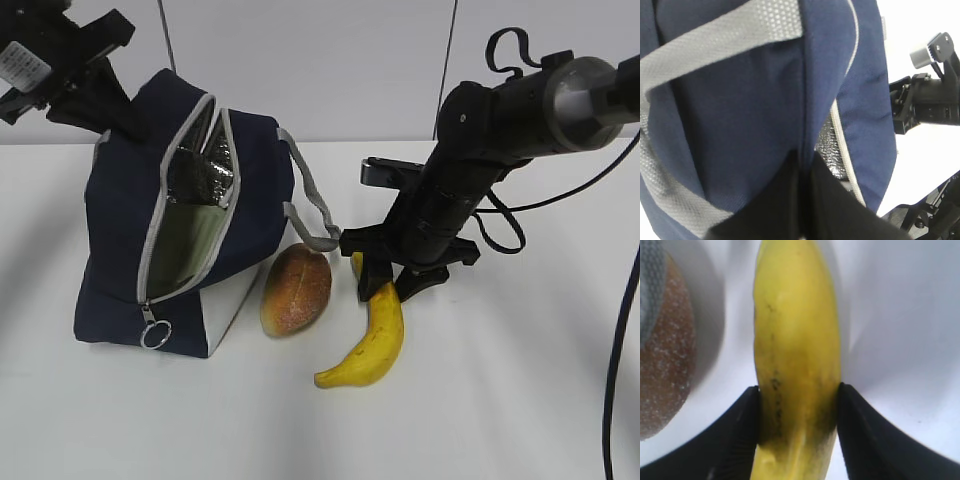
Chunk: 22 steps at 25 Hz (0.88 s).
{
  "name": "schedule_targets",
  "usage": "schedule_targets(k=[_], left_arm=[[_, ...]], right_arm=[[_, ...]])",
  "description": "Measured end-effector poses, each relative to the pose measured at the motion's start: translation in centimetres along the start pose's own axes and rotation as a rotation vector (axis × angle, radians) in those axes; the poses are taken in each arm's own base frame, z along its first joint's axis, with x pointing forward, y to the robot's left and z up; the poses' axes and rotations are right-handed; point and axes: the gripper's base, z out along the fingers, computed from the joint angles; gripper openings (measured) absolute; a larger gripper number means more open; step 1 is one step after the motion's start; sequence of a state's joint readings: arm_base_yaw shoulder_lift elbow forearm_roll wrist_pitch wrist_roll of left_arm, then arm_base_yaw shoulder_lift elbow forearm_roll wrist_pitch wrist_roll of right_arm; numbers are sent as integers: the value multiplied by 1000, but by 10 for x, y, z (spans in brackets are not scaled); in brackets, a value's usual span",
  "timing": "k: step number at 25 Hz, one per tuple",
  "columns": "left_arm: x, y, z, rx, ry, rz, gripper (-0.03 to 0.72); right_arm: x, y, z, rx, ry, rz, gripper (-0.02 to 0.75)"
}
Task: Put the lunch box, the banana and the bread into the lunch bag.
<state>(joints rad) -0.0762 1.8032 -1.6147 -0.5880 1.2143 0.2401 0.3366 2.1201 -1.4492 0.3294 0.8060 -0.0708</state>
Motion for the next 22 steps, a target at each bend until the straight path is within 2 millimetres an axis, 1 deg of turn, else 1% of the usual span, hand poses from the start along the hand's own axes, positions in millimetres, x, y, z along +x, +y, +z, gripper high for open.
schedule_targets(k=[6, 12, 16, 20, 22], left_arm=[[0, 0, 0, 0, 0, 0, 0], [0, 0, 0, 0, 0, 0, 0], [0, 0, 0, 0, 0, 0, 0], [0, 0, 0, 0, 0, 0, 0], [0, 0, 0, 0, 0, 0, 0]], right_arm=[[0, -1, 0, 6, -2, -5, 316], [-1, -2, -3, 28, 14, -33, 312], [-5, -2, -16, 82, 81, -99, 312], [-10, -7, -38, 201, 174, -185, 312], [-16, -10, -50, 274, 179, -224, 312]])
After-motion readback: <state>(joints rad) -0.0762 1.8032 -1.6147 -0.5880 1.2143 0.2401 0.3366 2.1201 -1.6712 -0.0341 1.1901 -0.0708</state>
